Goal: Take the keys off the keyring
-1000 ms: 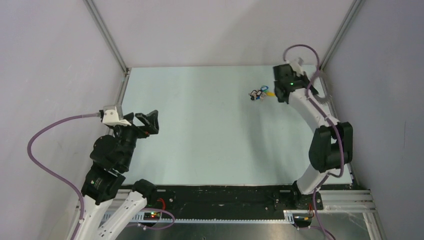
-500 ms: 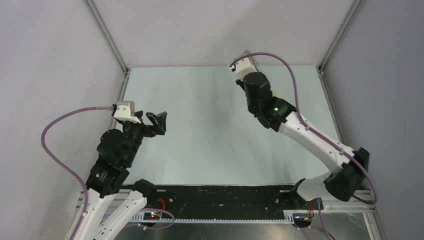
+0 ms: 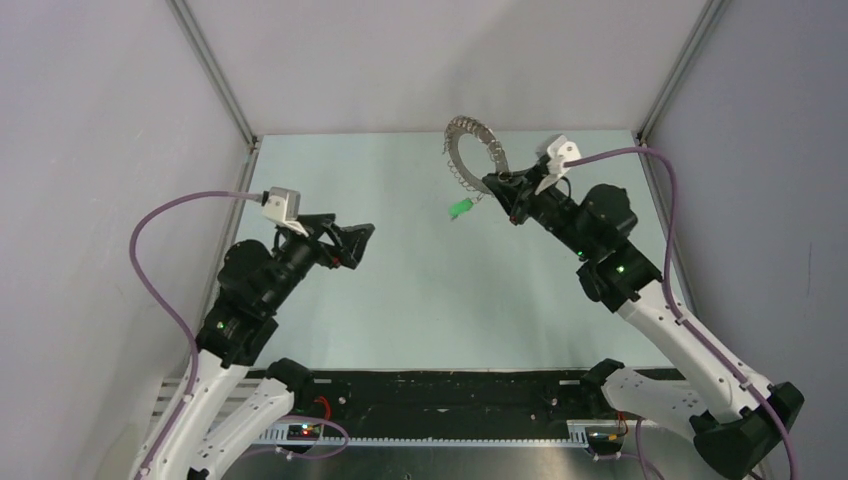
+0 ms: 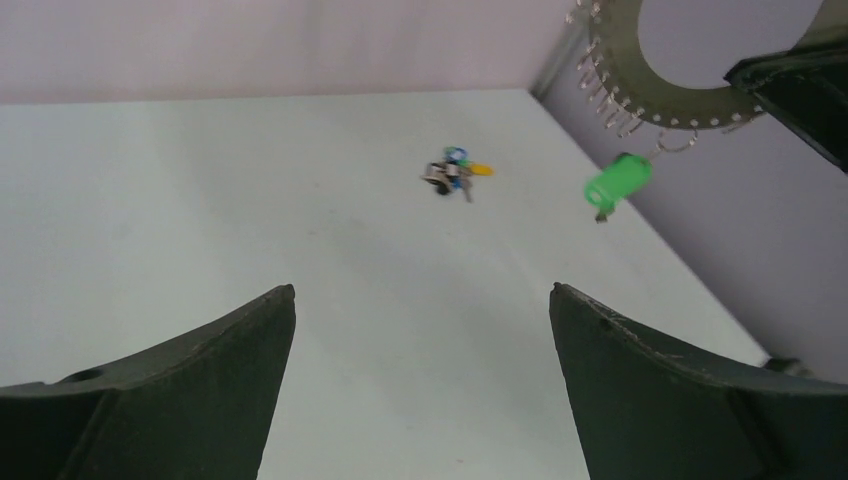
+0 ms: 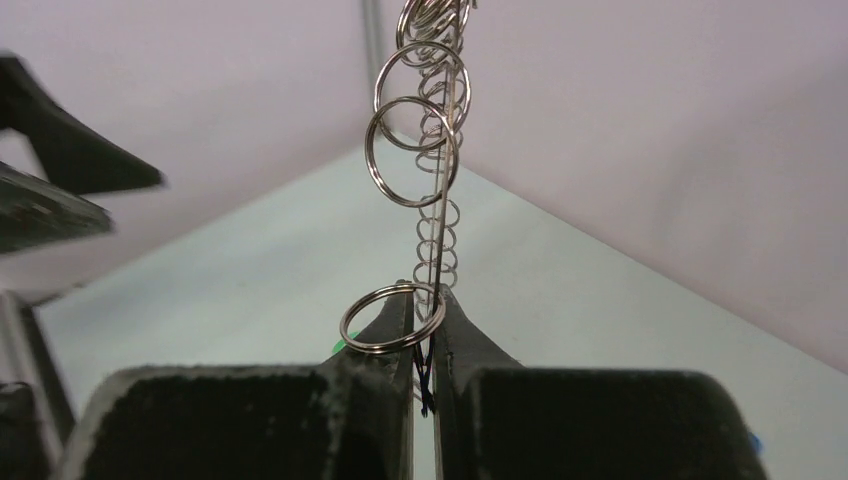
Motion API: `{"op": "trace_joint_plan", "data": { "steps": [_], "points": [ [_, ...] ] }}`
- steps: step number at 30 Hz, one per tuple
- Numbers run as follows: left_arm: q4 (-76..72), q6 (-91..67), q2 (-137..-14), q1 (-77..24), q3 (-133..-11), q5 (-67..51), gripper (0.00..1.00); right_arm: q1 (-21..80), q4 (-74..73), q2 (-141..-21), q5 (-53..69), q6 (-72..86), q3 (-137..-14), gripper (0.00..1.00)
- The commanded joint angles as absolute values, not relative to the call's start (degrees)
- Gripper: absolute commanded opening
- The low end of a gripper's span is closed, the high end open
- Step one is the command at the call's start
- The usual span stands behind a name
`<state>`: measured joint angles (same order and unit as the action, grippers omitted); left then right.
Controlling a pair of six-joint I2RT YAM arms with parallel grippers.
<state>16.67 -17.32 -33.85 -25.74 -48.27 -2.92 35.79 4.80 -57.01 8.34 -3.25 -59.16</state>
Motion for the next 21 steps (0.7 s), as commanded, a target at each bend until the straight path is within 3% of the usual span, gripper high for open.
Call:
{"op": "trace_joint_plan", "data": {
  "steps": [1, 11, 21],
  "points": [
    [-1.3, -27.1, -34.4, -27.7, -43.8, -9.6, 1.00, 32.3, 18.6, -53.3, 23.5, 9.5, -59.2, 0.00],
    [-19.9, -18.1, -43.9, -43.5, -42.2, -2.0, 0.99, 30.4, 29.7, -52.2, 26.9, 19.7, -59.3, 0.00],
    [-38.6, -8.2, -50.7, -46.2, -39.2, -5.8, 0.95, 33.5, 33.7, -54.2, 26.5, 21.9, -60.1, 0.00]
  ]
}}
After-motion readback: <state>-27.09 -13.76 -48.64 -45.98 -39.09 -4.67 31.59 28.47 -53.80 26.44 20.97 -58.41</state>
